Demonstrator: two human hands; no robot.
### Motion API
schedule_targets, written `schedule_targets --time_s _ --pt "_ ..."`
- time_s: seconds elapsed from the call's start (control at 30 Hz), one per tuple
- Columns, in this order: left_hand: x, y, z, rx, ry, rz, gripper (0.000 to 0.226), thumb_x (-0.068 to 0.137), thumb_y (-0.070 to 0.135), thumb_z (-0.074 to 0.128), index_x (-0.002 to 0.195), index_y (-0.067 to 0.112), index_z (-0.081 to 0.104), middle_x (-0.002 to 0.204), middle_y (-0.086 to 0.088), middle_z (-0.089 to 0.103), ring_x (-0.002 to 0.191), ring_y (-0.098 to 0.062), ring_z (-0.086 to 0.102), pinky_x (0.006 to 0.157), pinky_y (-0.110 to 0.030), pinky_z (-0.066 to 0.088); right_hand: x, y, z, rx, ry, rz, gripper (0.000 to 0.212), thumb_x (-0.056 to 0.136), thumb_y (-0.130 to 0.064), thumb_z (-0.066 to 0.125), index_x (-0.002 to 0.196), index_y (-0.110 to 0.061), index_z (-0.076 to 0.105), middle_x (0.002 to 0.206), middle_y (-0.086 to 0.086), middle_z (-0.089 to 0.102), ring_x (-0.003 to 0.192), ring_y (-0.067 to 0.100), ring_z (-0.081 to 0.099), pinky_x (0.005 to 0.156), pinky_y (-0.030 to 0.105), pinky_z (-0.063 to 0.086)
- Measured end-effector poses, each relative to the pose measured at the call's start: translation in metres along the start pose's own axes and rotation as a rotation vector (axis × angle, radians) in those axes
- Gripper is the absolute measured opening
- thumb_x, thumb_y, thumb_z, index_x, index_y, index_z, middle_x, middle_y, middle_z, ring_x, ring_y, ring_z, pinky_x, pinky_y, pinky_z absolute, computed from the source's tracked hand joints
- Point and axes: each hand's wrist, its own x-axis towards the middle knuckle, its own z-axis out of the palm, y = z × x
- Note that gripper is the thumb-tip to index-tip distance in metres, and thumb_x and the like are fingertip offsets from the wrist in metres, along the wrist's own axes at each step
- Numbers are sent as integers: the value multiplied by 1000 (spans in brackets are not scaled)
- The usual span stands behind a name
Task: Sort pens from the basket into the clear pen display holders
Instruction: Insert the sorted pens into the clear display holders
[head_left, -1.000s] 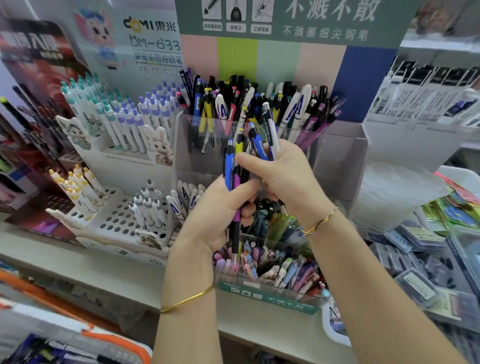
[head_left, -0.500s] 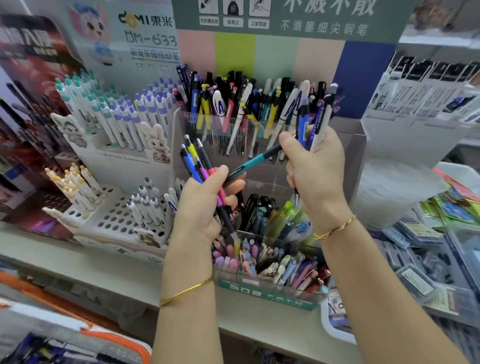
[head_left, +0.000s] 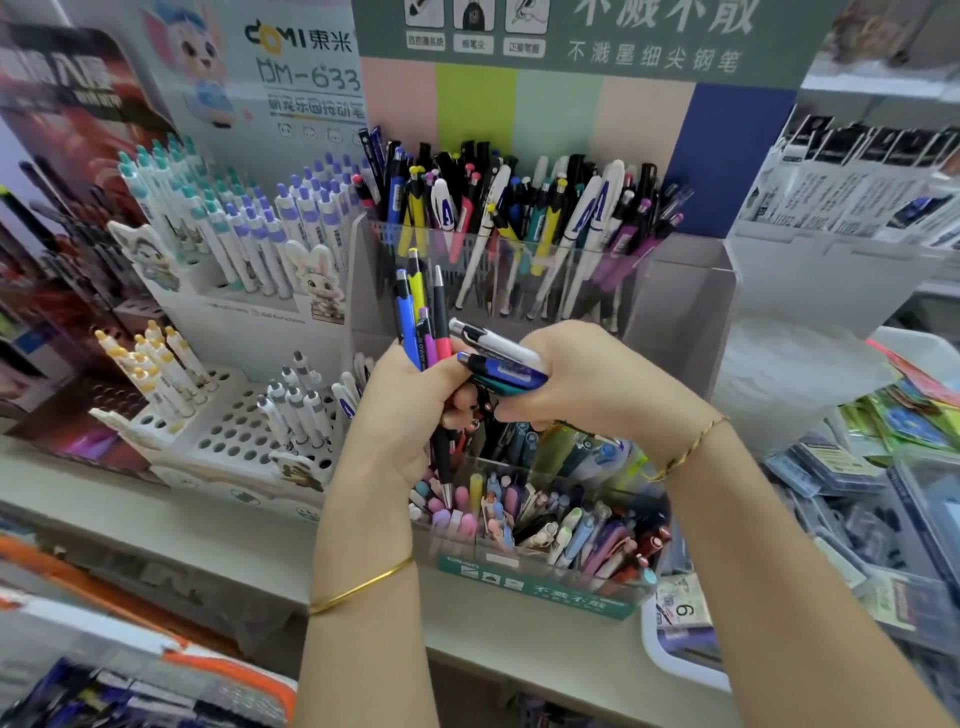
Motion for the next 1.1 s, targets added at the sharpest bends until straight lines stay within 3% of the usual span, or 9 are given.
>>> schedule_targets --time_s 0.17,0.27,0.33,0.53,0.73,0.83,0.9,1.0,1.1 --pt "-4 3 3 -122 -12 -40 12 99 13 51 97 6 60 63 1 65 45 -6 42 37 -15 30 -2 9 7 390 82 36 23 90 -20 62 72 -11 50 53 3 58 44 12 52 50 19 43" --pt "-7 2 0 -104 -71 -77 12 98 11 52 101 4 60 59 0 59 42 -6 38 37 -15 30 0 9 11 831 158 88 12 95 -8 53 85 -8 45 55 6 57 52 20 63 57 31 56" --pt "-9 2 -1 -65 -146 -120 12 98 10 51 99 4 61 59 0 55 41 -5 37 36 -15 30 3 7 11 1082 243 87 9 95 -4 51 92 -8 43 62 6 57 46 18 58 45 28 50" --pt "-9 0 1 8 -329 -224 15 98 11 50 92 8 64 62 -2 57 42 -5 40 36 -14 31 9 9 15 1149 297 60 12 93 -8 59 82 -6 56 58 5 52 35 10 35 36 20 28" --pt "-1 1 -6 -134 -51 -228 14 96 13 54 99 7 66 86 -10 73 51 -5 58 40 -14 45 4 19 16 1235 614 124 9 94 -6 55 86 -9 53 54 3 55 36 11 36 37 19 31" --pt "5 4 -7 -249 114 -116 12 96 6 53 91 4 63 76 -12 65 49 -5 51 37 -12 37 0 21 17 1093 530 150 9 94 -9 57 86 -4 53 59 8 55 39 14 36 40 23 31" --pt "7 3 -8 -149 169 -47 14 97 2 51 89 4 61 69 -12 61 44 -4 45 35 -12 31 -3 22 17 636 531 168 24 92 -19 61 80 0 53 63 7 50 48 18 39 47 28 31" --pt "7 2 -12 79 127 -17 14 96 1 51 92 7 63 65 -11 61 42 -3 41 35 -13 29 -5 13 6 -7 562 133 39 91 -34 60 64 -18 38 66 -1 42 56 16 40 49 30 28" --pt "4 6 -11 135 17 -32 14 97 3 51 96 6 64 64 -8 63 43 -4 40 36 -14 28 -4 4 -7 -97 405 58 41 90 -43 60 64 -19 38 64 -2 45 56 14 42 50 30 31"
